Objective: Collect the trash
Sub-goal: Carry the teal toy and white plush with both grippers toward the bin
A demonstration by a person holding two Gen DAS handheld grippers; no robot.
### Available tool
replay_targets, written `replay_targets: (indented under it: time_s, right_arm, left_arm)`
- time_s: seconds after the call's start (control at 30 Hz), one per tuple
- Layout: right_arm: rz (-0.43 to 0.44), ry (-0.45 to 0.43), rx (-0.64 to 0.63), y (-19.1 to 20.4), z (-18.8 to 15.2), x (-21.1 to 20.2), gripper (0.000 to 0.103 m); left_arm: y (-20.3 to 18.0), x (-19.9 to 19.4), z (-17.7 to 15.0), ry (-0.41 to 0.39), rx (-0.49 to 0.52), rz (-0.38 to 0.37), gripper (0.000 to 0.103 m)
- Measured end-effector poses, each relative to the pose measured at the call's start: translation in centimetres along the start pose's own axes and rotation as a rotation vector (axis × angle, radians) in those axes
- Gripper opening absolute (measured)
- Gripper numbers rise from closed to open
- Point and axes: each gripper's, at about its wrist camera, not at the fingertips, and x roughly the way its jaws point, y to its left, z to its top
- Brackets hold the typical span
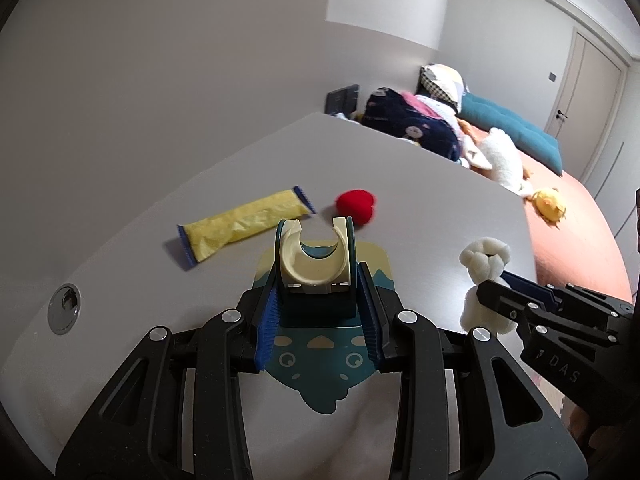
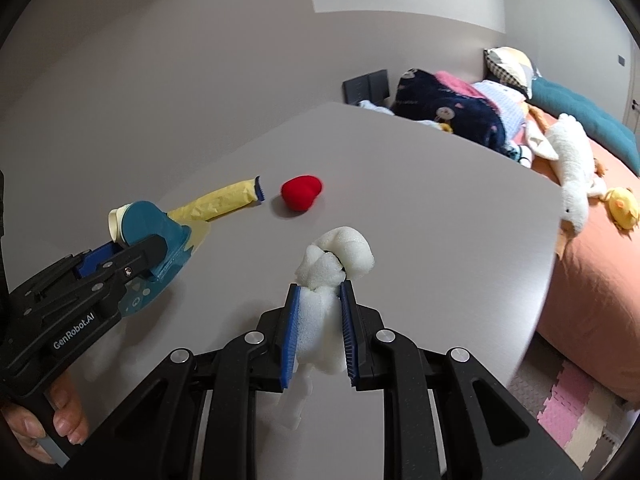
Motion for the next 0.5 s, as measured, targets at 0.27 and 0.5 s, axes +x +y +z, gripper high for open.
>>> replay_targets:
  time_s: [0.27,0.5]
  right_arm:
    - [-0.033,-0.039,0.037,-2.8,-1.3,-3.5,0.021]
    - [-0.058,-0.065,0.071,-5.2,-2.9,-6.3,0.021]
  left_arm:
    - [-3.7,-1.3,-0.6,-0.016,0.046,-0.032,0.035]
    - [-7.0,-2.4,-1.4,-0.019,0.094,-0.069,0.035]
